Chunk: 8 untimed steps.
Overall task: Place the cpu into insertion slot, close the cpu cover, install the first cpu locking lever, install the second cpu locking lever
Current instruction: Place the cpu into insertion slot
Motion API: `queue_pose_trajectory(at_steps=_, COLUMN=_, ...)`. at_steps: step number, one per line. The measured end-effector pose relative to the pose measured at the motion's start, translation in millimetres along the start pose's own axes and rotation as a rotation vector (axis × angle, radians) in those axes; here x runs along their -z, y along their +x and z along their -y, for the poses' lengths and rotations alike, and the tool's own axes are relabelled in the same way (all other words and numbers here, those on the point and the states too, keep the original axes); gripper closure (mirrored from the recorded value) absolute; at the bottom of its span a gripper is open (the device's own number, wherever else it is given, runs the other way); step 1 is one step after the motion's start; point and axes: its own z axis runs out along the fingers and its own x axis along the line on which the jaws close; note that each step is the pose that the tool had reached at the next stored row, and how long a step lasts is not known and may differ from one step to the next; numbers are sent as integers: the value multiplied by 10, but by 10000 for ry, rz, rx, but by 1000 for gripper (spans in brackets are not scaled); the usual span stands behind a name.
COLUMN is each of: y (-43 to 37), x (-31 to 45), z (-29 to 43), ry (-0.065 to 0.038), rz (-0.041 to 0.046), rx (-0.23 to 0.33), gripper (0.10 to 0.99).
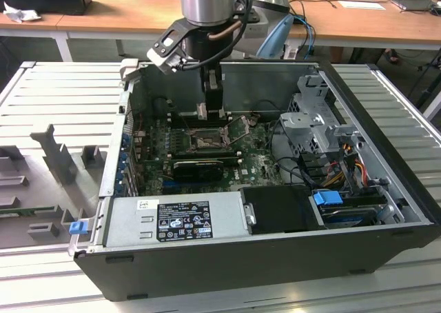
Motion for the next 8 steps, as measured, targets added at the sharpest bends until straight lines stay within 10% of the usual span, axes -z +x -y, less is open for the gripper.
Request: queue_pose_trajectory(at_steps=8, y=0, x=-27, z=2, ry=0, rz=1, rx=-11, gripper=557)
